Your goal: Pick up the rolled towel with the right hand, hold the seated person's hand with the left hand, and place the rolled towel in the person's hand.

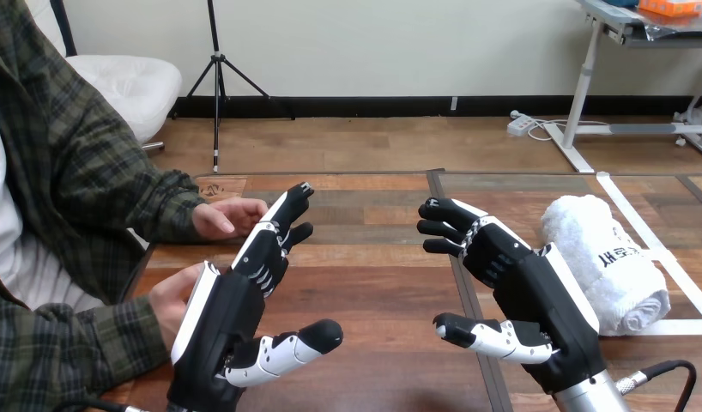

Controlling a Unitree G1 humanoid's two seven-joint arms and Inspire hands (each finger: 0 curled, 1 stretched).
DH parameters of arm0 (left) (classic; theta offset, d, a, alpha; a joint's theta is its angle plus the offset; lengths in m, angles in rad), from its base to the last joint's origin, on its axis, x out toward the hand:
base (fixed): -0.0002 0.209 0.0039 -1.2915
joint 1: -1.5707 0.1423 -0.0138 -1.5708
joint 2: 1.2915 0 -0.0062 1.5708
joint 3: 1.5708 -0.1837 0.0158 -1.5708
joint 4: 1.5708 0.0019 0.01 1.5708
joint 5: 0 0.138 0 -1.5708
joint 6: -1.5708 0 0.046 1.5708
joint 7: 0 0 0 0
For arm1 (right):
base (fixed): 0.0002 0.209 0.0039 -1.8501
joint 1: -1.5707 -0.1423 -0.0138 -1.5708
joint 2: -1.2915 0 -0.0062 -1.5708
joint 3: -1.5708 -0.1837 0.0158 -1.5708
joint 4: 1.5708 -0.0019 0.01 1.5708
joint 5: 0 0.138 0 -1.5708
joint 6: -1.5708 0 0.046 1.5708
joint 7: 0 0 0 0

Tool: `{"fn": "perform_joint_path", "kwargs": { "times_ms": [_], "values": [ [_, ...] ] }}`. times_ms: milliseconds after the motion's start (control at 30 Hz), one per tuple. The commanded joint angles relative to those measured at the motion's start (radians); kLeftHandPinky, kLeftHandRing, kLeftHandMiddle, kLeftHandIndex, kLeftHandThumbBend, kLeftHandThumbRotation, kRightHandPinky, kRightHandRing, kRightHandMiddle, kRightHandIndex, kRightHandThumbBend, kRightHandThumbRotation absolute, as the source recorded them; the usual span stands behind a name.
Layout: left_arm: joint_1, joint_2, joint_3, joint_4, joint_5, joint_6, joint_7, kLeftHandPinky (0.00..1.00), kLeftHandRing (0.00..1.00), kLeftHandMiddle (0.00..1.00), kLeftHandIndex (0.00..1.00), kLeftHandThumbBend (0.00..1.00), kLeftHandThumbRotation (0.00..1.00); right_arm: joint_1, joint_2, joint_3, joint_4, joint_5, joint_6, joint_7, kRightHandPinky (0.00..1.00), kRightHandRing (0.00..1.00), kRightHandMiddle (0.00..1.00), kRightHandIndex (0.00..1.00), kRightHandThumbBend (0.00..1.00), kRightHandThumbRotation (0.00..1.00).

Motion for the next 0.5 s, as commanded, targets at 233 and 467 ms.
{"fn": "perform_joint_path", "kwargs": {
  "times_ms": [233, 467],
  "values": [
    [-0.030, 0.008, 0.000, -0.046, -0.014, -0.002, -0.004, 0.90, 0.97, 0.96, 0.92, 1.00, 0.58, -0.043, -0.014, 0.002, -0.026, 0.001, -0.015, -0.017, 0.79, 0.84, 0.86, 0.84, 1.00, 0.43],
    [-0.028, 0.007, 0.000, -0.051, -0.012, 0.004, -0.002, 0.91, 0.97, 0.97, 0.92, 1.00, 0.58, -0.043, -0.011, 0.002, -0.033, 0.007, -0.007, -0.021, 0.79, 0.84, 0.86, 0.84, 1.00, 0.43]
  ]
}}
